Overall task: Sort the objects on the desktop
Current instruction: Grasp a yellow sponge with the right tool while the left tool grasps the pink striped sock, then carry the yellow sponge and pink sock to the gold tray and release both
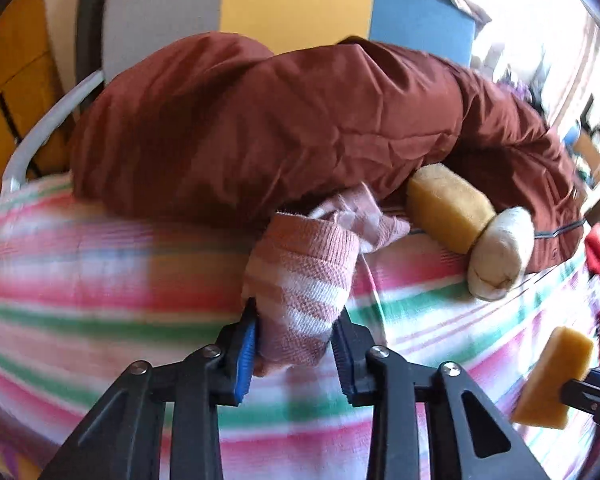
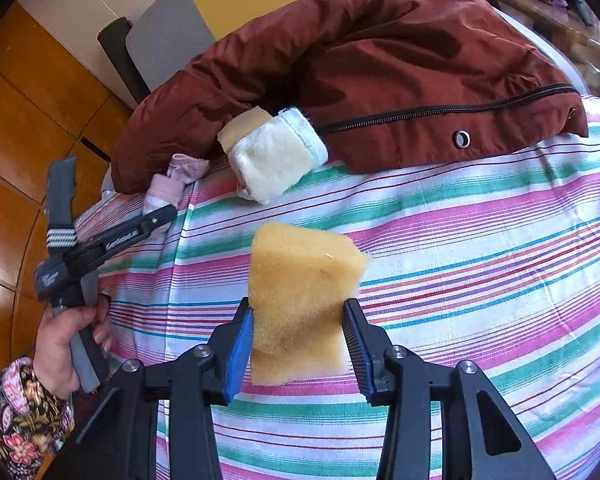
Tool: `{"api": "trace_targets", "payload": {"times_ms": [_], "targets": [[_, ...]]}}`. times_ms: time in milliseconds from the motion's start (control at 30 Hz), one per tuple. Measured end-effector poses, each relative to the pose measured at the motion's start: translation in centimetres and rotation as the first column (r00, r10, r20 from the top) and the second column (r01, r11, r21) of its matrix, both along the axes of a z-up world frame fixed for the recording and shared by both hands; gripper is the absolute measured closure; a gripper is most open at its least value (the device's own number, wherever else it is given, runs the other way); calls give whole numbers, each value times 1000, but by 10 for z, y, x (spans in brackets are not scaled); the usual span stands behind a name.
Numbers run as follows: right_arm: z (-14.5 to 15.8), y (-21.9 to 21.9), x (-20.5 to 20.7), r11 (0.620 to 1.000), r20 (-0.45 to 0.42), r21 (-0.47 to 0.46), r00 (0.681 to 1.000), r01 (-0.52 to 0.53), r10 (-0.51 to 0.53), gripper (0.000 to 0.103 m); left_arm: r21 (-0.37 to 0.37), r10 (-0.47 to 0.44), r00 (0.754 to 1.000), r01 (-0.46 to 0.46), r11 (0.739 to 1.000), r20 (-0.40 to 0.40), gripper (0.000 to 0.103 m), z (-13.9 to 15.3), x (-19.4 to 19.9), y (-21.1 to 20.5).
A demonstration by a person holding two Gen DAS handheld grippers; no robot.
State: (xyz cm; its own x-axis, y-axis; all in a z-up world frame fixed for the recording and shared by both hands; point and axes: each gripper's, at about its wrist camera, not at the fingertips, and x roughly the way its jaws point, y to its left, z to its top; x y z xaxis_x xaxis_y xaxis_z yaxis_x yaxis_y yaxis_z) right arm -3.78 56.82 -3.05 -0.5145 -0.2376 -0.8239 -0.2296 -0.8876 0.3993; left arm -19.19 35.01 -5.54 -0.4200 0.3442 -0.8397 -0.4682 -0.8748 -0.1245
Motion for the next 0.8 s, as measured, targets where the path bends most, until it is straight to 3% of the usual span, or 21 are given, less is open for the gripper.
{"api": "trace_targets", "payload": {"times_ms": [133, 367, 800], "targets": [[-1, 1, -1, 1000, -8, -4, 1000, 0, -1, 59, 21, 67, 997, -66, 998, -44, 74, -2, 39, -13], [0, 2, 2, 1000, -16, -11, 1000, 13, -13, 59, 86, 92, 993, -85, 993, -78, 81, -3, 101, -40], [12, -17, 6, 999, -69, 1, 997, -37, 37, 59, 173, -38, 997, 48, 984, -61, 83, 3, 179, -64]]}}
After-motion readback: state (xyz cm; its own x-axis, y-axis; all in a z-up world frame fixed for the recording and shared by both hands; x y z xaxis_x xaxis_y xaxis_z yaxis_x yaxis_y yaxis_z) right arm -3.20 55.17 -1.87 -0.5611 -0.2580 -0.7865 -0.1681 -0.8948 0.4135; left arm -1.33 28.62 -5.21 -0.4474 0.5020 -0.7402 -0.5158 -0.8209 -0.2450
